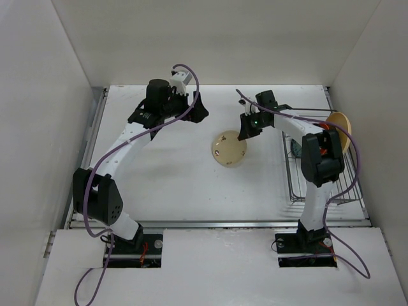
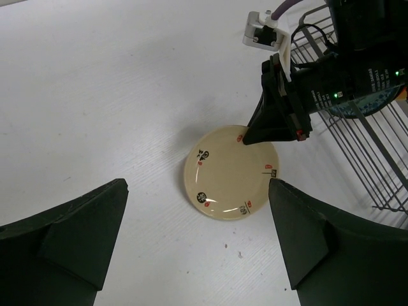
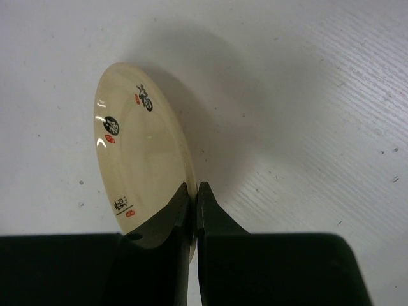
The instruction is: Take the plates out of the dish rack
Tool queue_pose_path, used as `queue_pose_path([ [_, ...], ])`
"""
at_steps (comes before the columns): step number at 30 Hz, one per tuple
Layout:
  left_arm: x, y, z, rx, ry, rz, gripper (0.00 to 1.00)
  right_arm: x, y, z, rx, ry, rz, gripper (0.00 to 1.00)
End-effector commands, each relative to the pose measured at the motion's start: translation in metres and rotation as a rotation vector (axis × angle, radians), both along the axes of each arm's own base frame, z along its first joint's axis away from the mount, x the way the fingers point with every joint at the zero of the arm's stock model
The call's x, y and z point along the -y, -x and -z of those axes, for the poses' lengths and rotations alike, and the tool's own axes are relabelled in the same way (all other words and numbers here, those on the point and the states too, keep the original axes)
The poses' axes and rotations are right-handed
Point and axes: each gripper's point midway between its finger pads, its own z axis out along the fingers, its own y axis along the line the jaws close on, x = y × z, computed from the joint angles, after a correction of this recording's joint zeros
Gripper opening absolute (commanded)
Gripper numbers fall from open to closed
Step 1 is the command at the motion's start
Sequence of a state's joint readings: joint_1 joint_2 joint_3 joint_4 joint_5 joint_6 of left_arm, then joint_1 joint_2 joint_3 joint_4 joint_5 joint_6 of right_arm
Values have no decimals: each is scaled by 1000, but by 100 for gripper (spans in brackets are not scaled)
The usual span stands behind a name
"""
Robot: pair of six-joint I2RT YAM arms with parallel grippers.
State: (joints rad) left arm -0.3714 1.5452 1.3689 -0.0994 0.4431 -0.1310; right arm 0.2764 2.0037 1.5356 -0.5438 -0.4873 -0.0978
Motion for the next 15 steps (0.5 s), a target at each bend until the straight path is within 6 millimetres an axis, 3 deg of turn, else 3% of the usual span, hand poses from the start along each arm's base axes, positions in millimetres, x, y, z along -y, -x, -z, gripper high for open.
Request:
queue_pose_path([
  [1,-4,3,-33,82,20,-19,91,-1,-15,-14,43,17,37,0],
  [8,-4,3,-35,82,20,-19,100,5,-20,2,16,59,67,3],
  [12,-6,2,-35,83,17,-27,100,7,-18,8,1,72,72,21],
  [13,-6,2,-35,83,17,-27,100,9,-17,9,-5,84,77,31],
  [15,-6,2,-35,83,17,-27,100,8,-19,6,3,81,77,38],
])
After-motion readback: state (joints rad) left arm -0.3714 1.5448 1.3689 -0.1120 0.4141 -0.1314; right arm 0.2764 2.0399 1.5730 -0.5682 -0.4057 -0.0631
